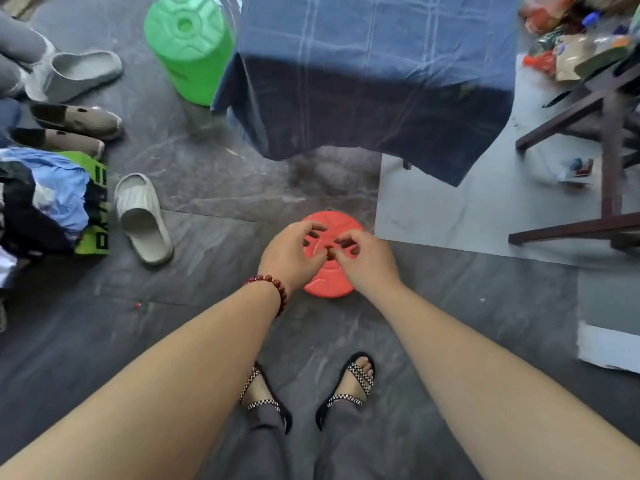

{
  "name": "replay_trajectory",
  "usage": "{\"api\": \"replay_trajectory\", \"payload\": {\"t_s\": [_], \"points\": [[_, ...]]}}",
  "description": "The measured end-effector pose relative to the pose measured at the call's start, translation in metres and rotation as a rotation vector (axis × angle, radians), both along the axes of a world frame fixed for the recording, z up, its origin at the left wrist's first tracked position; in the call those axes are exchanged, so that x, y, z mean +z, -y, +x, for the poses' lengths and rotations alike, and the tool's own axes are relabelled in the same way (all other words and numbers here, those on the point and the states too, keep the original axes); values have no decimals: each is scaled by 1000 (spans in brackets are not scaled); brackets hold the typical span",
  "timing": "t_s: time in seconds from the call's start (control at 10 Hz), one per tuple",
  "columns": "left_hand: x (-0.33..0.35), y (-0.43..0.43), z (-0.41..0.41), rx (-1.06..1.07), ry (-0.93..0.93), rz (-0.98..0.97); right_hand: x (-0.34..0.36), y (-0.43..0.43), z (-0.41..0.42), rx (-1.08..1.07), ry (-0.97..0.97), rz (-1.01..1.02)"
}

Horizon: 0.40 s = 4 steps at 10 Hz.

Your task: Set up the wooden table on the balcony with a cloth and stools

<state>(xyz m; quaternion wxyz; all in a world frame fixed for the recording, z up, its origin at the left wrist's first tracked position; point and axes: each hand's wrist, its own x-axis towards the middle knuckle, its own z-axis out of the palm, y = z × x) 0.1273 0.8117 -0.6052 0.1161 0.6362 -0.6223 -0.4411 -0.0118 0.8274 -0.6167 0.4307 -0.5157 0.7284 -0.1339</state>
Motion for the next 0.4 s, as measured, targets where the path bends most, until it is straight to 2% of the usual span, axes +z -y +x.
{"api": "replay_trajectory", "payload": {"t_s": [0.3, 0.4], "points": [[-122, -21, 13, -61, 59, 91, -106, -12, 3, 156, -96, 20], [-156, -16, 9, -32, 61, 74, -142, -9, 2, 145, -121, 17]]}}
